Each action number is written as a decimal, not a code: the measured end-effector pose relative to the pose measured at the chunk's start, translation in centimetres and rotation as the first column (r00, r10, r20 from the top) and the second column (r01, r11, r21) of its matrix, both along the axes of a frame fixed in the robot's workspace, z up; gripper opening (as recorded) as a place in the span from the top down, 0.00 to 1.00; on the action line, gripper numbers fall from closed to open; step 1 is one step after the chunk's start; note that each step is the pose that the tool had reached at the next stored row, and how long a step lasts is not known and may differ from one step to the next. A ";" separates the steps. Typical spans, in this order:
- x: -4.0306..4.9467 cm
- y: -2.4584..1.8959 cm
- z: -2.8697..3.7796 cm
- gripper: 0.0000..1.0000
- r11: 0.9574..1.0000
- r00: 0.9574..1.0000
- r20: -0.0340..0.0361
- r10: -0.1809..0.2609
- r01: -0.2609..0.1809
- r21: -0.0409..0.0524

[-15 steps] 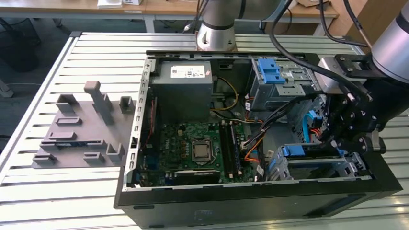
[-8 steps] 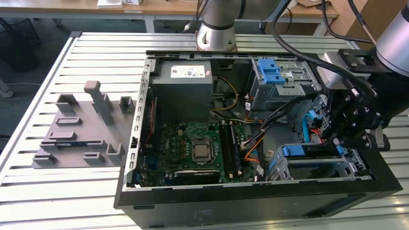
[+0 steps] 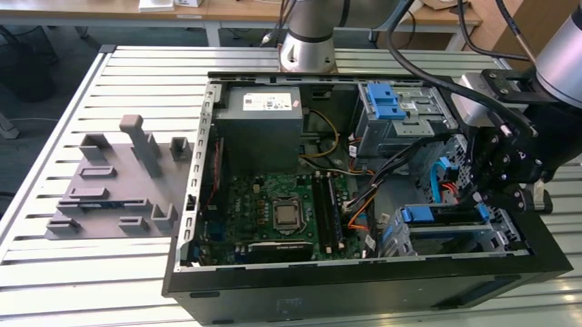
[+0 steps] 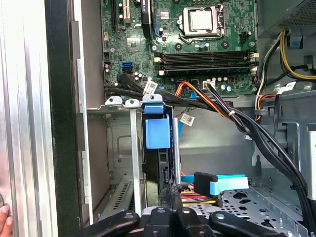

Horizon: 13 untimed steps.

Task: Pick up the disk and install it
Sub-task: 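Insert the first disk wire, then insert the second disk wire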

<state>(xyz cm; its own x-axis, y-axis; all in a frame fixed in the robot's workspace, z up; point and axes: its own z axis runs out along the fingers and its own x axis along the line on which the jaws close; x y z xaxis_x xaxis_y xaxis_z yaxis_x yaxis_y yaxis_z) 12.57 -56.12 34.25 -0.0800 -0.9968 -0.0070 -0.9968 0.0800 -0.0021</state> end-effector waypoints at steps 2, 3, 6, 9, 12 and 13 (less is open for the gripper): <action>0.00 0.00 0.00 0.89 1.000 1.000 0.000 0.000 0.000 0.000; 0.00 0.00 0.00 0.89 1.000 1.000 0.000 0.000 0.000 0.000; 0.00 0.00 0.00 0.89 1.000 1.000 0.000 -0.001 0.001 0.000; 0.00 0.00 0.00 0.89 1.000 1.000 0.000 -0.001 0.001 0.000; 0.00 0.00 0.00 0.89 1.000 1.000 0.000 -0.001 0.001 0.000; 0.00 0.00 0.00 0.89 1.000 1.000 0.000 -0.001 0.001 0.000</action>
